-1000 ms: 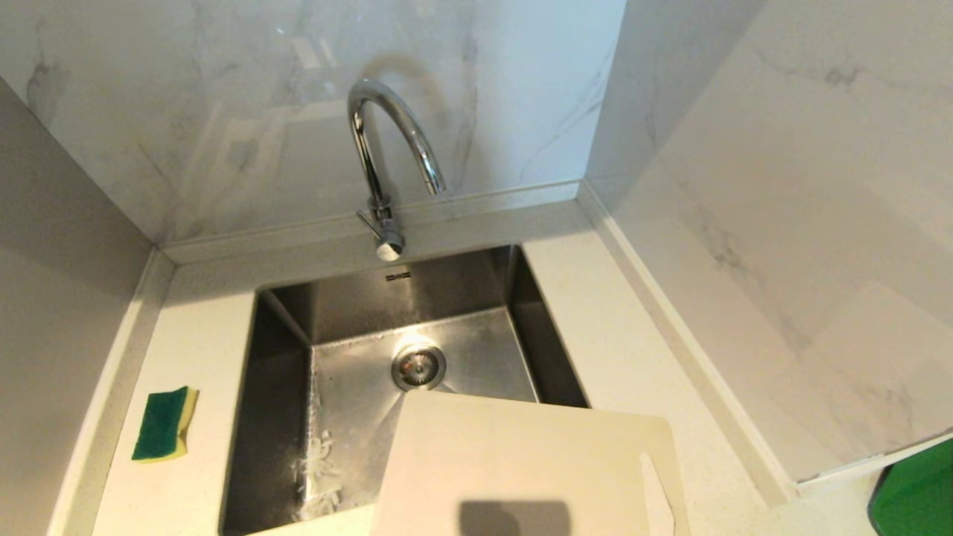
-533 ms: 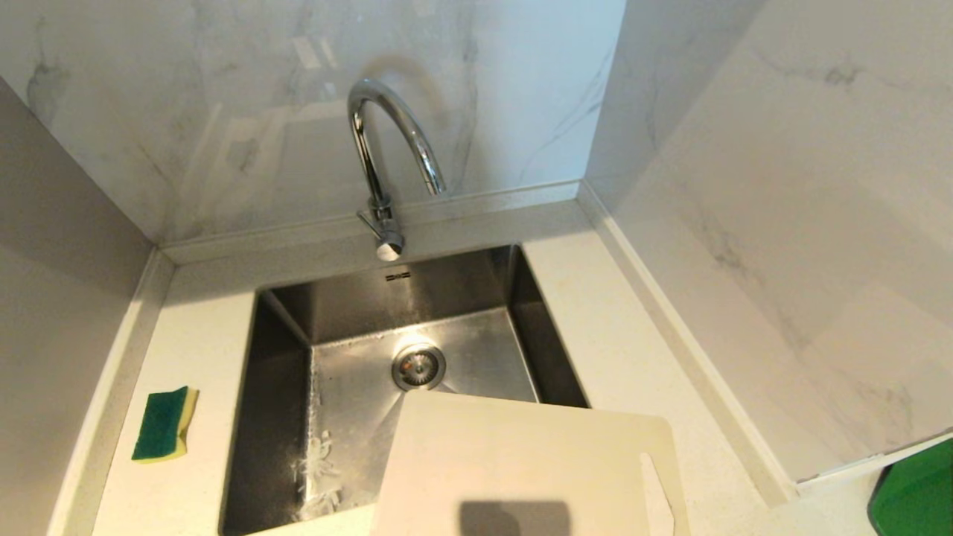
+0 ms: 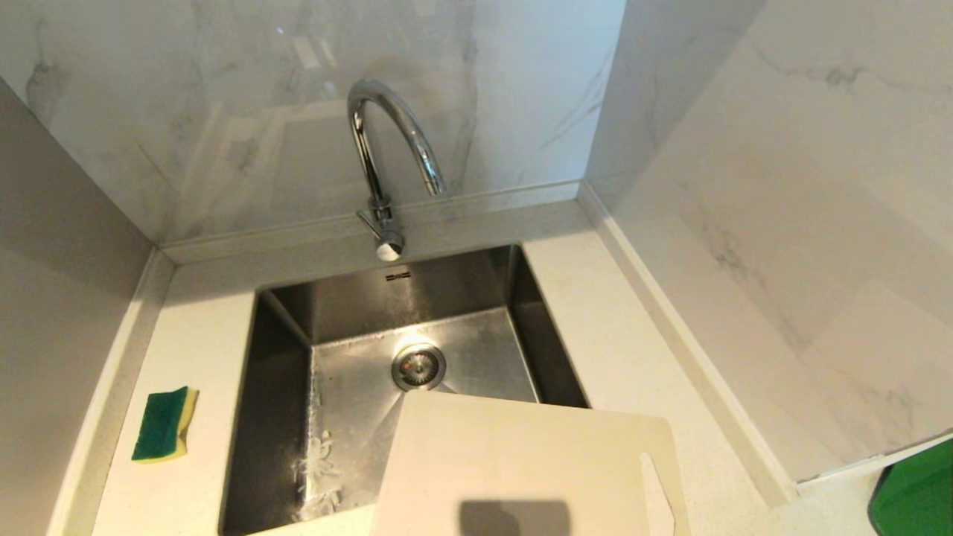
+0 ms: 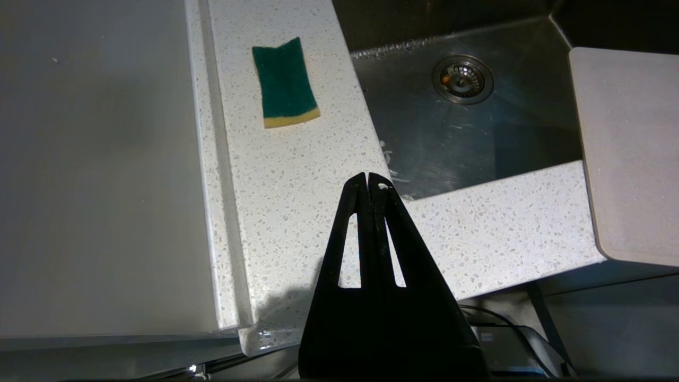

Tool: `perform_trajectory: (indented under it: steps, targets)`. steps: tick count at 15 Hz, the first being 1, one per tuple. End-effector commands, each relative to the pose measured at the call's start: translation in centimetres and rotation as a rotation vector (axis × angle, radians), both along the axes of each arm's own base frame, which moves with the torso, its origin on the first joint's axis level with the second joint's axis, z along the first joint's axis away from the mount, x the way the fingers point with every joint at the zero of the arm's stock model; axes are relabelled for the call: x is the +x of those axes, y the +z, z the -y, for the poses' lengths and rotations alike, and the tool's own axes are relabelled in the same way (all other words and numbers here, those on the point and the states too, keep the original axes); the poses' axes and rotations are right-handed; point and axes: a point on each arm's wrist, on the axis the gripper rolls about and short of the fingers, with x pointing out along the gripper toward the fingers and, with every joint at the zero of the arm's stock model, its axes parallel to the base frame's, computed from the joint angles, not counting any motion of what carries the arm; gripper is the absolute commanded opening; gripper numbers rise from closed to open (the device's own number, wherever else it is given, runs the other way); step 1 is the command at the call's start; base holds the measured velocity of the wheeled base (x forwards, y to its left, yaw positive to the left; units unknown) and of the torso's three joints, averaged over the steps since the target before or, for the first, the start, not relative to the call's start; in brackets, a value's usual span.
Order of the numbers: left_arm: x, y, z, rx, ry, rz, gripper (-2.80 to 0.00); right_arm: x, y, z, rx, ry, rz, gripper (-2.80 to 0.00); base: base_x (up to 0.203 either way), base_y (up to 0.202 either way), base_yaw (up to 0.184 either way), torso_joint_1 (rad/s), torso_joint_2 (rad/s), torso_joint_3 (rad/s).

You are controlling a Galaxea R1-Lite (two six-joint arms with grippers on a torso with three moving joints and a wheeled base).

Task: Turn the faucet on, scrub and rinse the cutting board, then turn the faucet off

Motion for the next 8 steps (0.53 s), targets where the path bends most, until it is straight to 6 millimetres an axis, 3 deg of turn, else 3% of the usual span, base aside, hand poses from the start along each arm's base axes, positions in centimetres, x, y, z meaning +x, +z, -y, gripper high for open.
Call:
perform_trajectory:
  steps: [1, 8]
  targets:
    - [0.02, 0.0, 0.0, 0.0, 0.0, -0.005, -2.8, 0.0, -0.01, 0.0, 0.0, 0.0, -0.001, -2.8, 0.0, 0.0, 0.0, 0.0, 0.0, 0.0]
    - [0.02, -0.02, 0.0, 0.0, 0.0, -0.006, -2.8, 0.0, -0.01, 0.0, 0.0, 0.0, -0.001, -2.8, 0.0, 0.0, 0.0, 0.0, 0.0, 0.0]
